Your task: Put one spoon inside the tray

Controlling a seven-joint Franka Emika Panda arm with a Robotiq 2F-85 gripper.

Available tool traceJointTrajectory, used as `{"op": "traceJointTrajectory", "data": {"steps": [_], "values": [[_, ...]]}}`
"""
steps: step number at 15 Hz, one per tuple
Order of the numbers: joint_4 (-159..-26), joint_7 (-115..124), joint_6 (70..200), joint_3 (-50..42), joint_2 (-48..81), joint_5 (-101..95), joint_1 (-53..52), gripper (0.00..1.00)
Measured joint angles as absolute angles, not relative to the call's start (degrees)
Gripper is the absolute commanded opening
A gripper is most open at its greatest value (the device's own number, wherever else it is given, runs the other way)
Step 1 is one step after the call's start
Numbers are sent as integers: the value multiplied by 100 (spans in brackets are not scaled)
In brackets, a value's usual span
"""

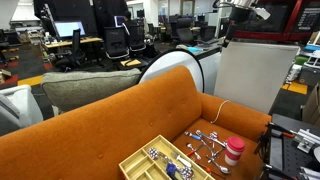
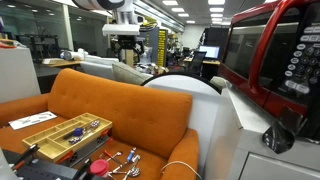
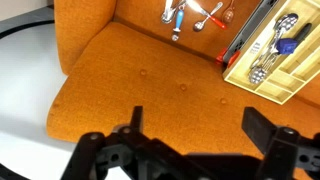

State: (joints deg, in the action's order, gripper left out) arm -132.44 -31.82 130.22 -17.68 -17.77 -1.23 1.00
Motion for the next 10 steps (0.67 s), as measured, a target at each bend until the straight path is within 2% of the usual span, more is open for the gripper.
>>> {"op": "traceJointTrajectory", "data": {"steps": [10], "values": [[-13288,-3173,13018,-1721,-1730,-123,113,100]]}}
